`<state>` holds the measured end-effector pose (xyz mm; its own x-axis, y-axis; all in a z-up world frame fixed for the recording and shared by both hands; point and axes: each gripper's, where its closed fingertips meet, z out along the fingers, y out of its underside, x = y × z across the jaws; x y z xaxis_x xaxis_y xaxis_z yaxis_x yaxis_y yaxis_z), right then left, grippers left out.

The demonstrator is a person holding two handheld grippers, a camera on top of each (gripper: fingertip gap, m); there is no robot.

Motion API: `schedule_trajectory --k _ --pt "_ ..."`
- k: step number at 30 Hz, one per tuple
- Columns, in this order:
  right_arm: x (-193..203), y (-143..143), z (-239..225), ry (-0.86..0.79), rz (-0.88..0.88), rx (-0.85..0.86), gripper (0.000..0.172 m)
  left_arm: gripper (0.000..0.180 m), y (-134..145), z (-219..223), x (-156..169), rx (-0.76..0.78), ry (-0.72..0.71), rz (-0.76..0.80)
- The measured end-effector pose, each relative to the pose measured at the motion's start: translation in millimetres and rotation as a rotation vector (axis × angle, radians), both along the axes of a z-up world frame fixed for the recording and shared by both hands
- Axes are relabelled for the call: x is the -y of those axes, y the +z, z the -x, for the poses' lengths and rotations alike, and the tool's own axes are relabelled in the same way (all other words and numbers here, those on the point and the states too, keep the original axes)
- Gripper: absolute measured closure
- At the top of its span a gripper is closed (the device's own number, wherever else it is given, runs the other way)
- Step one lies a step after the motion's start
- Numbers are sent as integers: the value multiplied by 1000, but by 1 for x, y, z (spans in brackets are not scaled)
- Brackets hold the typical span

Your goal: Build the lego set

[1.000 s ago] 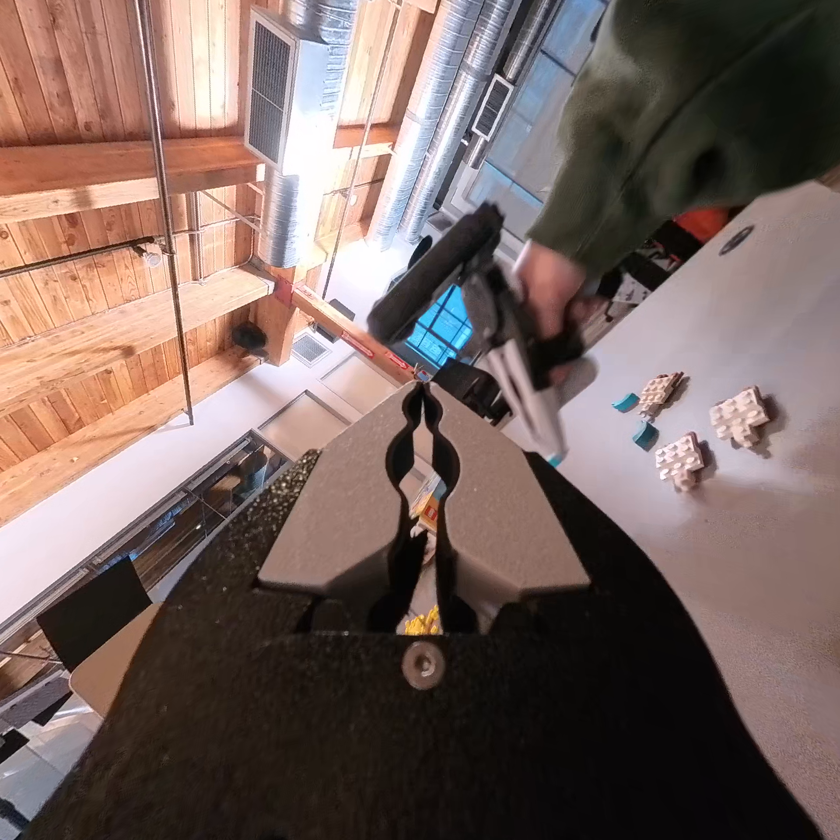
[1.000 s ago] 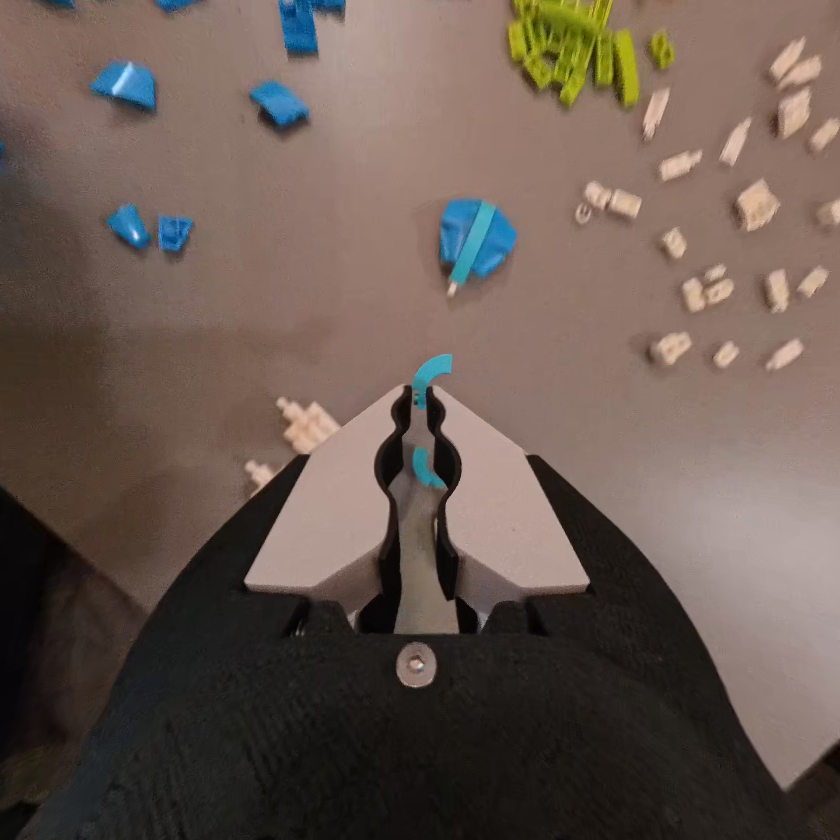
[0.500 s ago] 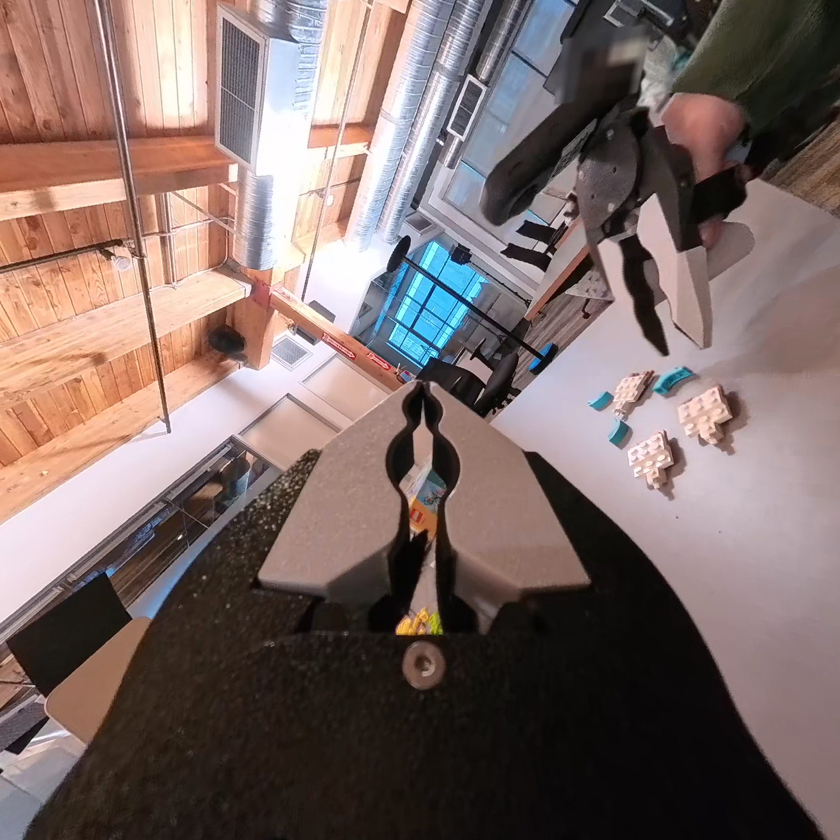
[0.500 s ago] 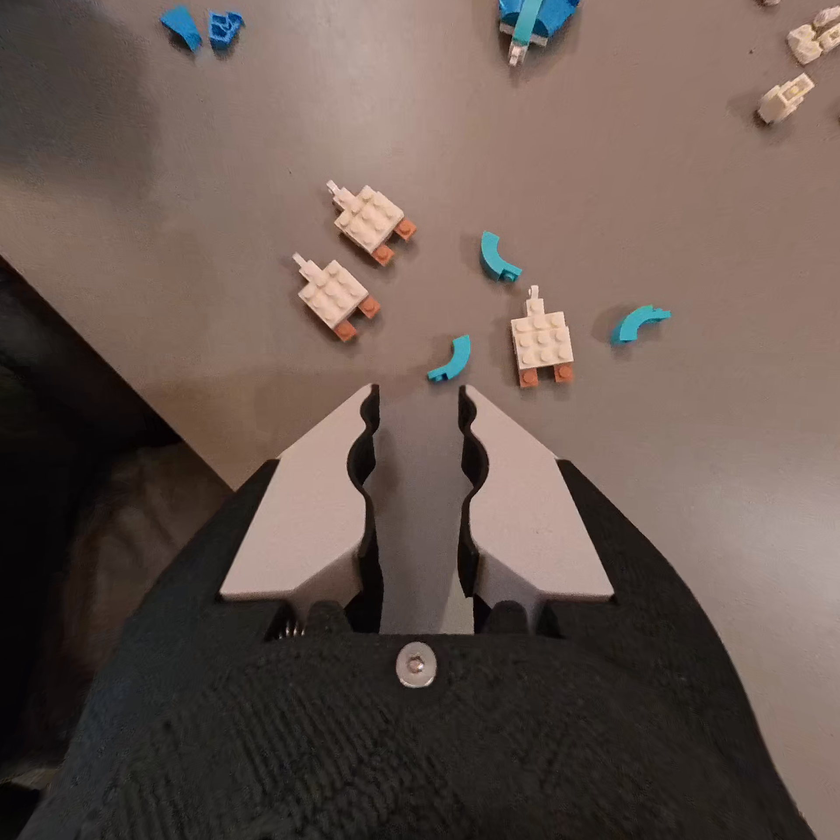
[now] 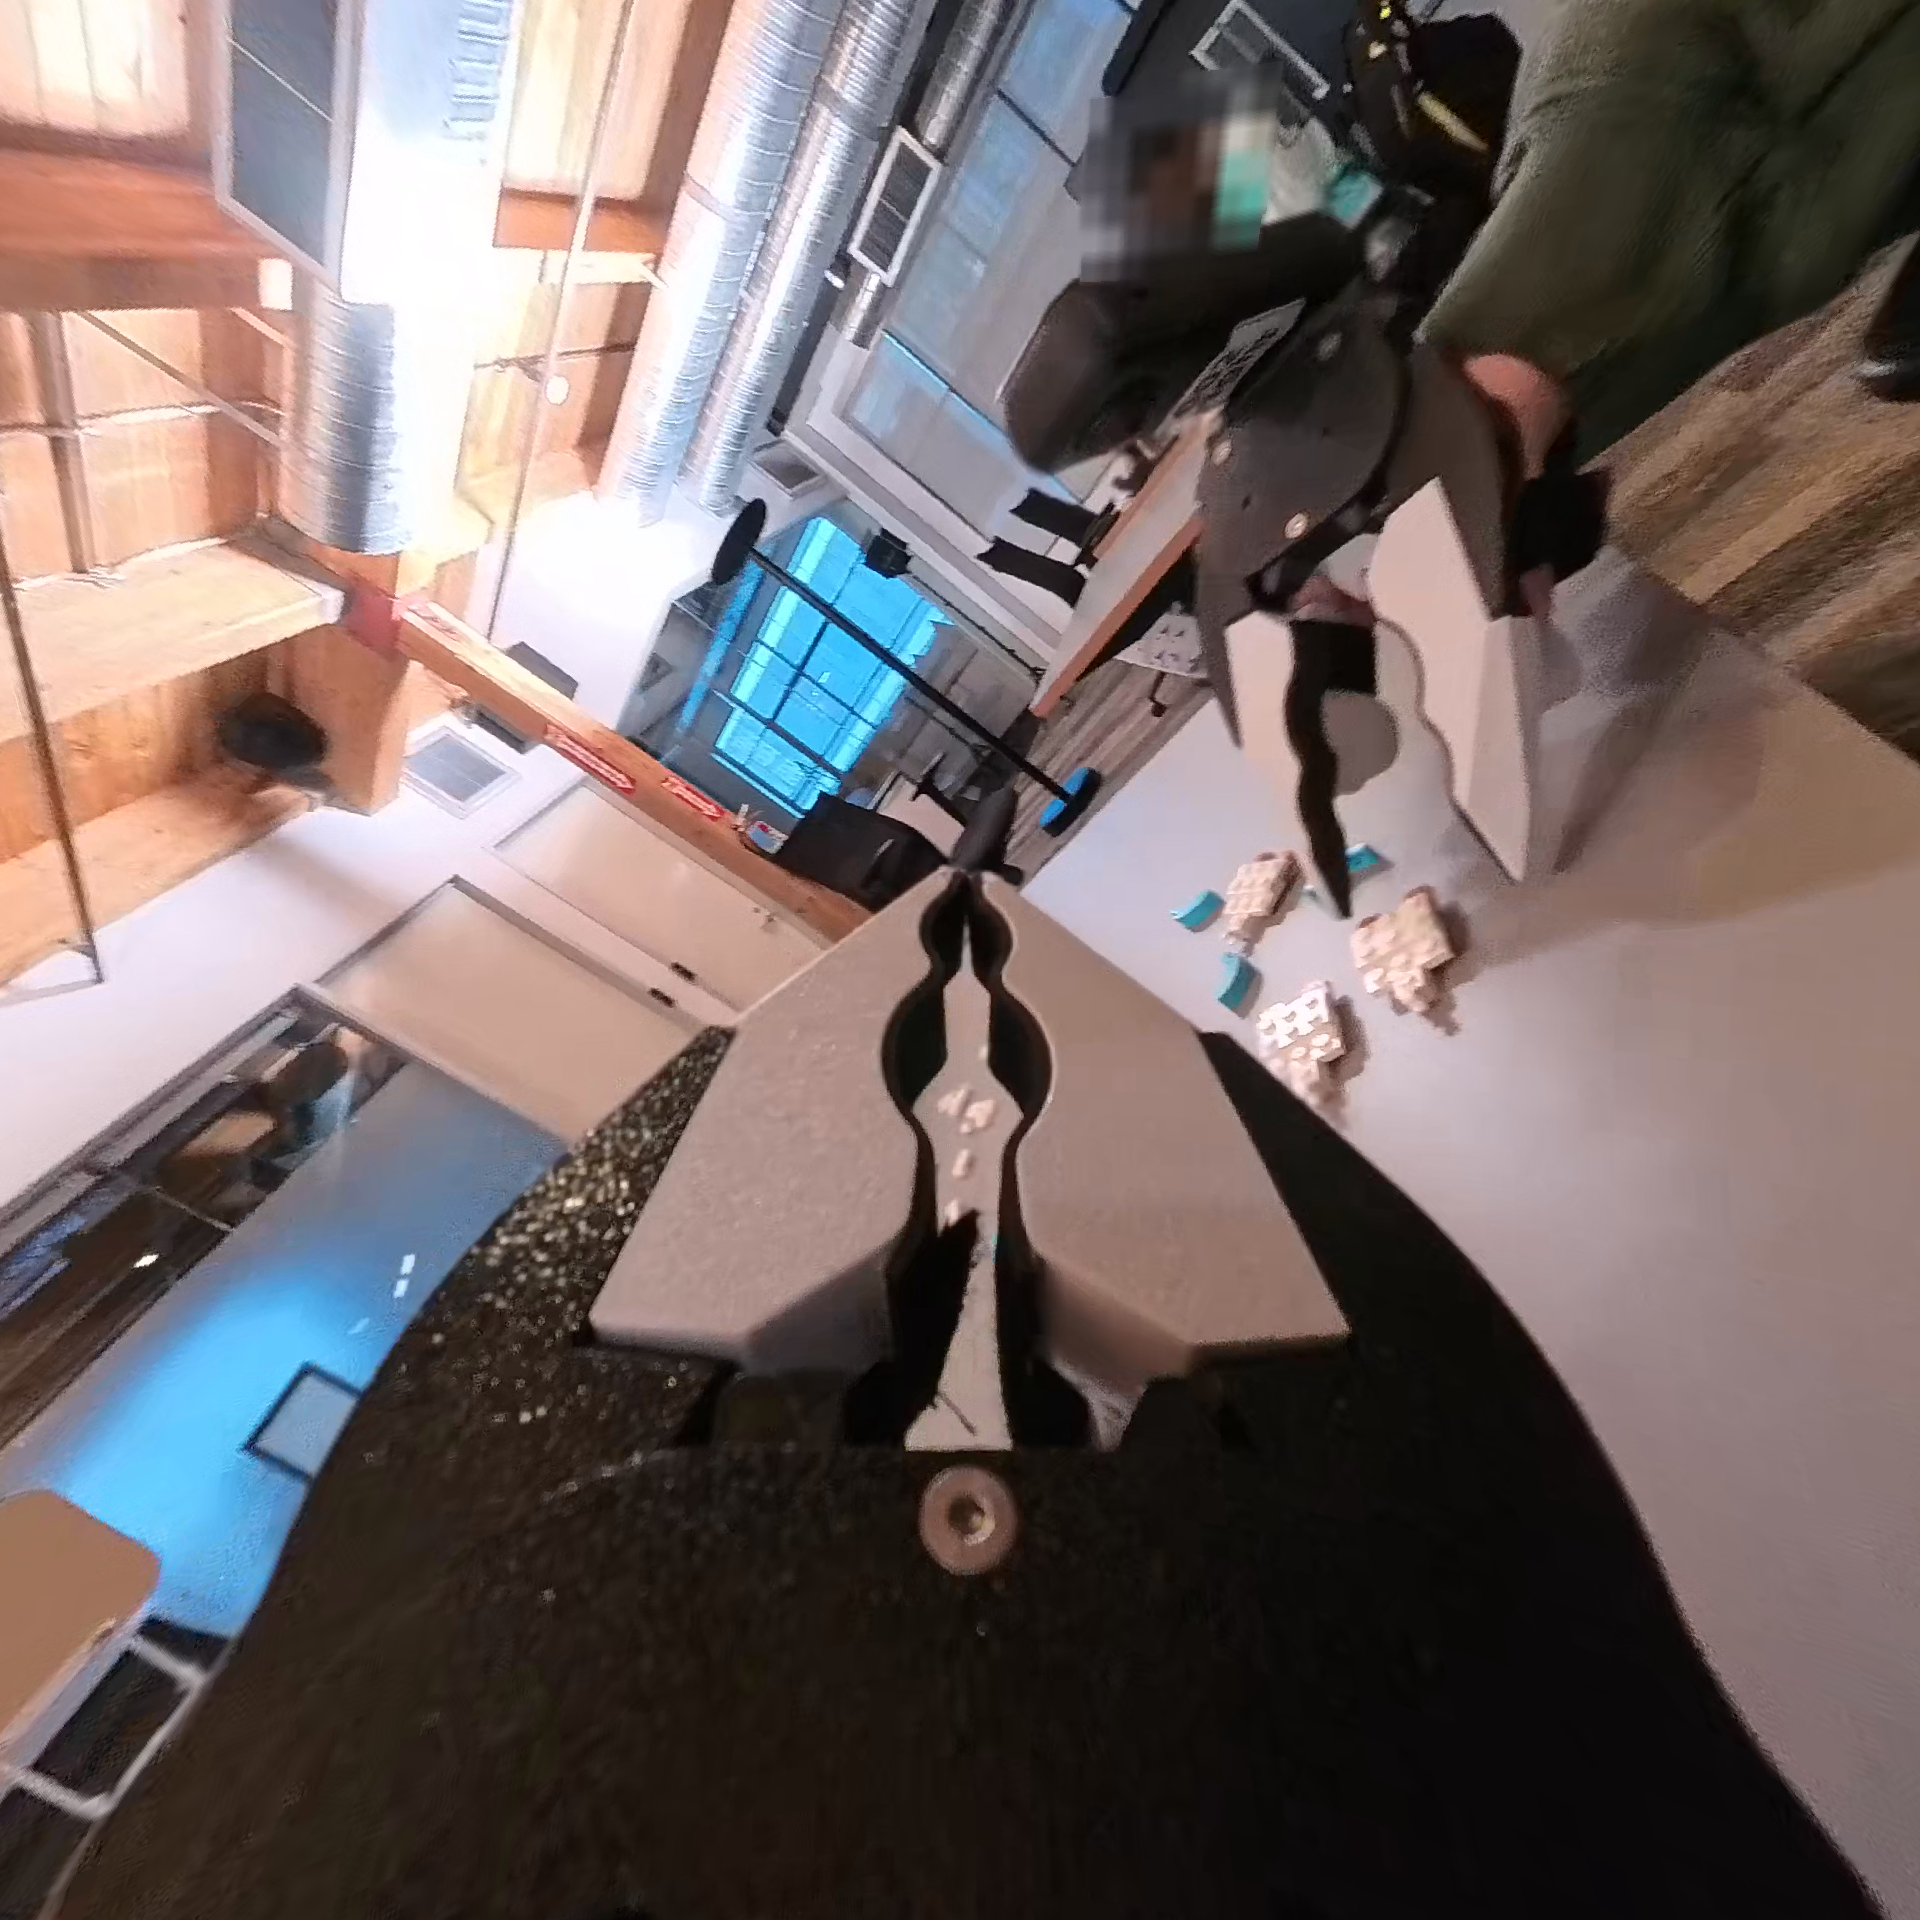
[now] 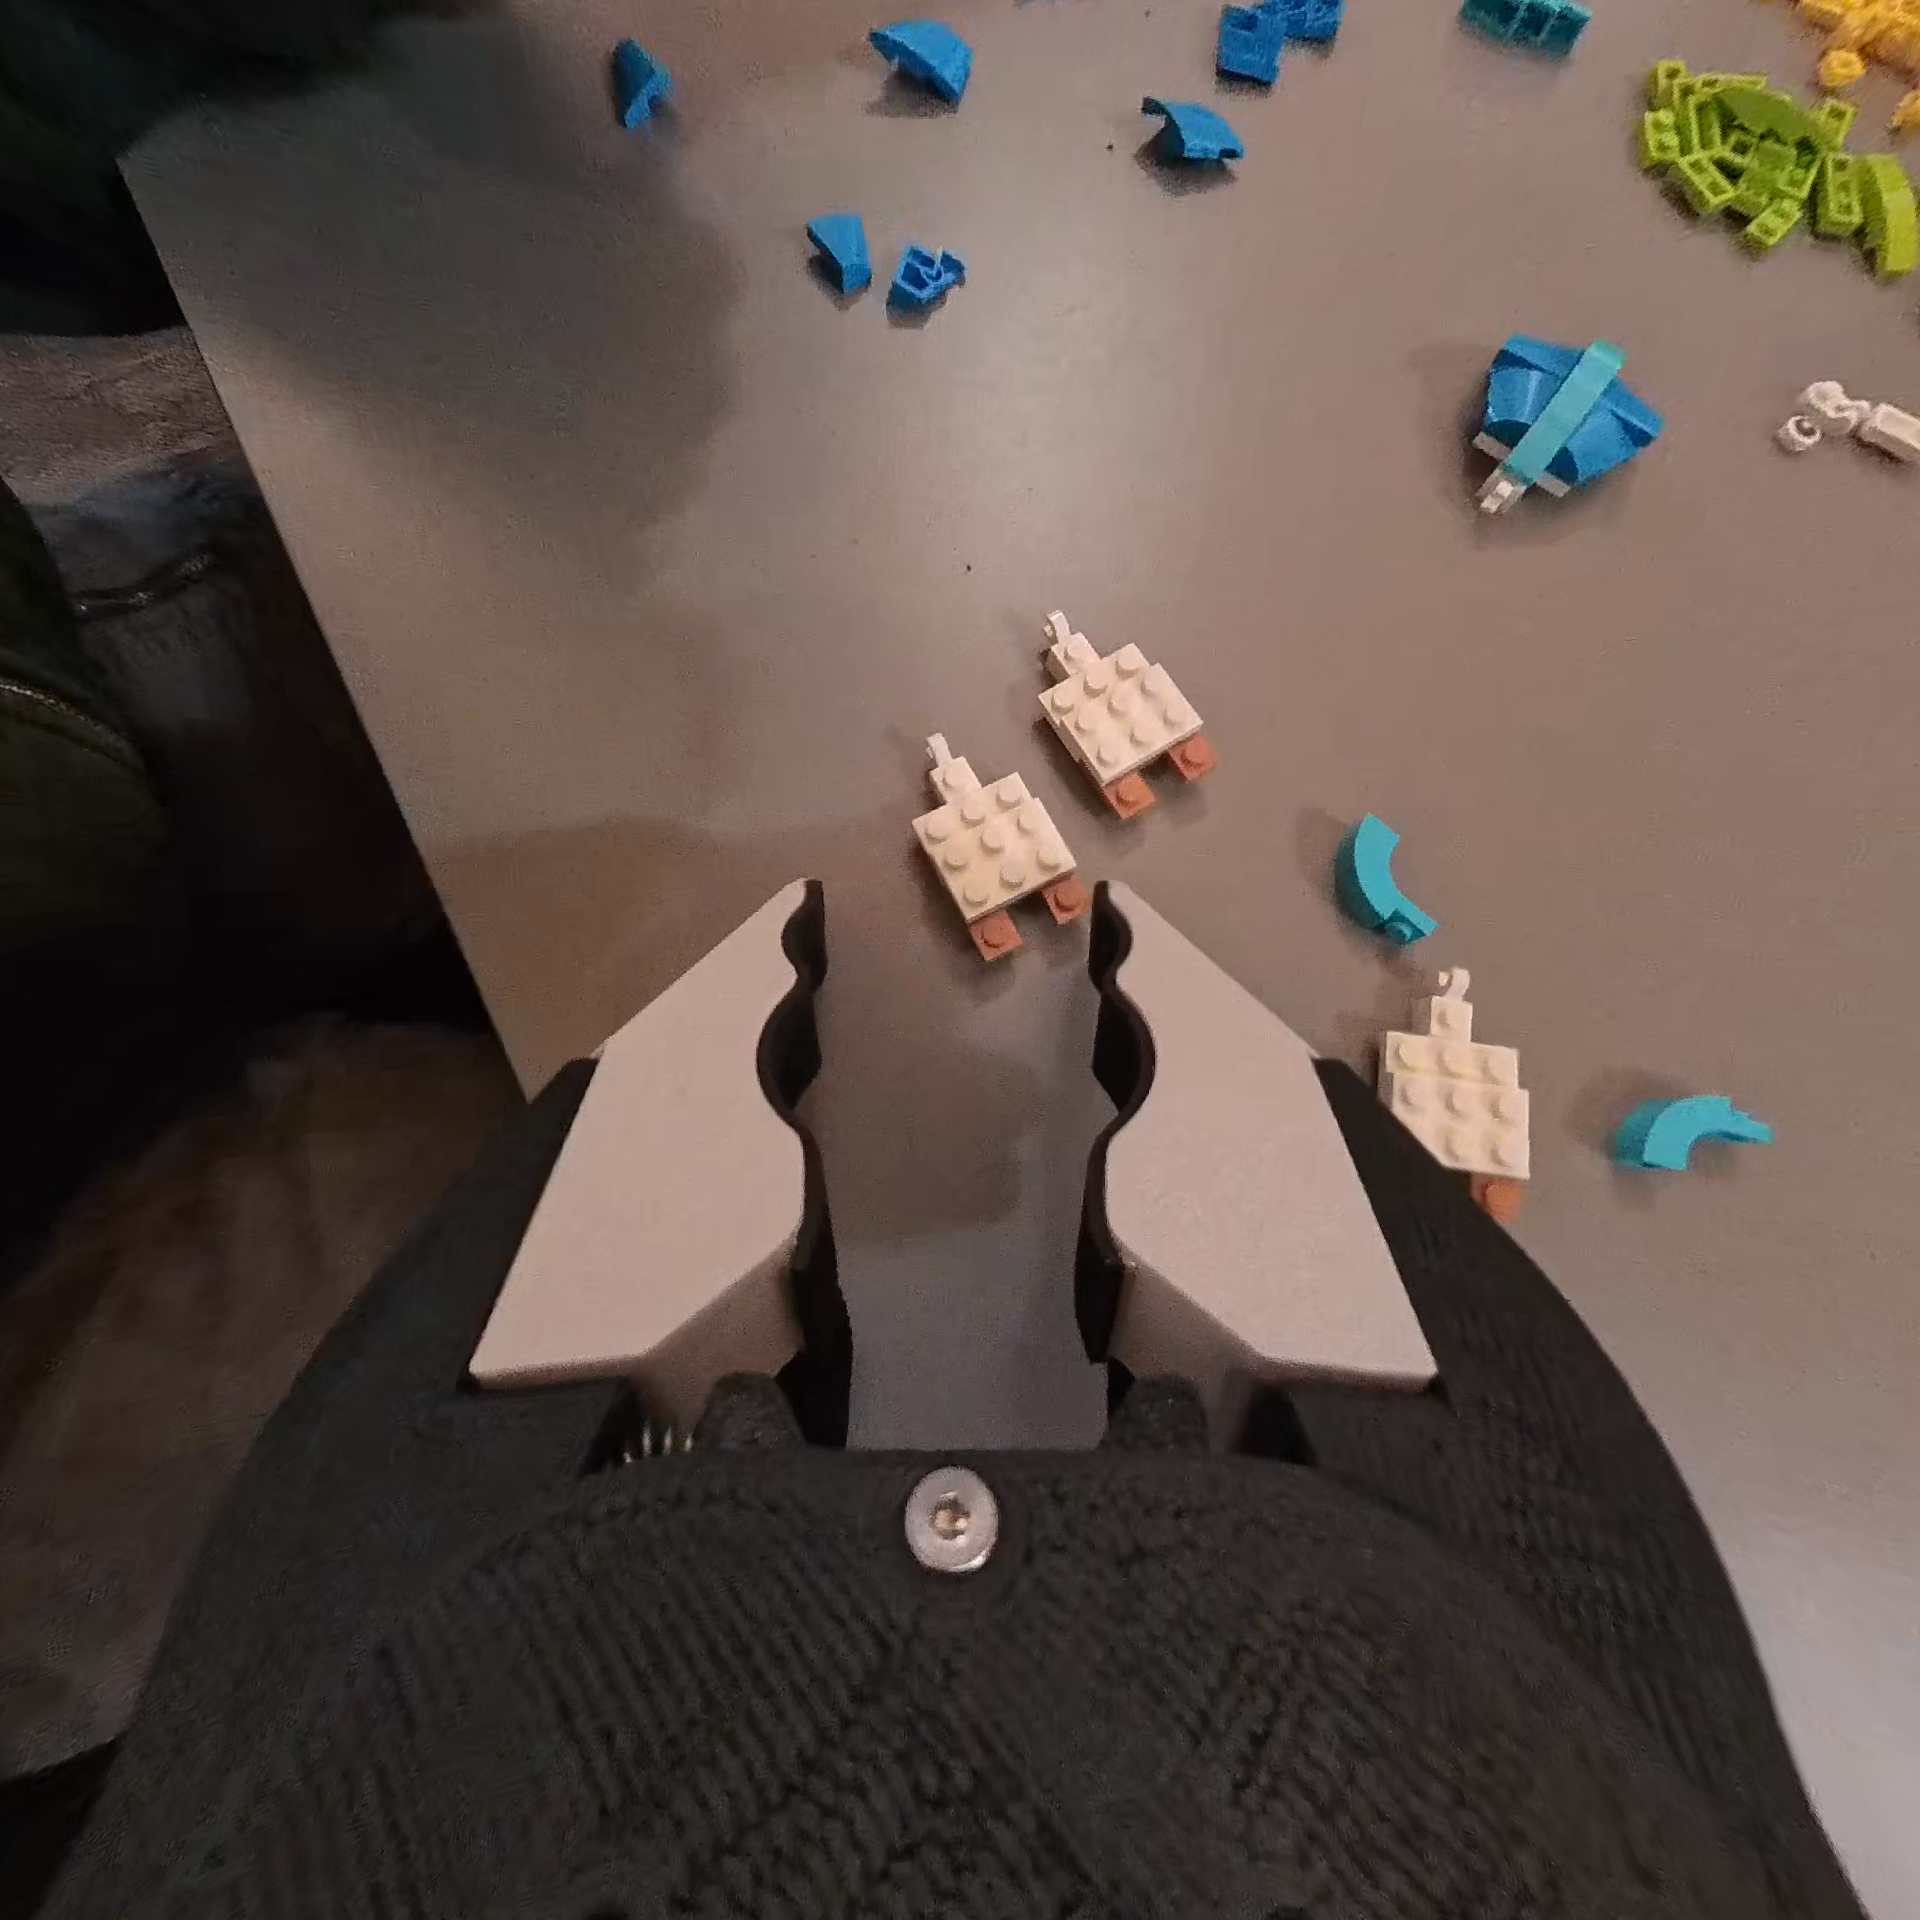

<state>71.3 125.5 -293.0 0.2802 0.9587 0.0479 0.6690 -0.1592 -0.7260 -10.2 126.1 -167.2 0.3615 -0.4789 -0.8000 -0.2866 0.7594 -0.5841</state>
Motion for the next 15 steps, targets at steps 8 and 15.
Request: schedule_trajectory --k 8,15 --pt "-6 -5 10 73 121 -23 146 180 -20 -15 17 -51 -204 242" --pt "-10 38 26 116 20 -157 146 142 -52 -27 8 -129 -181 618"
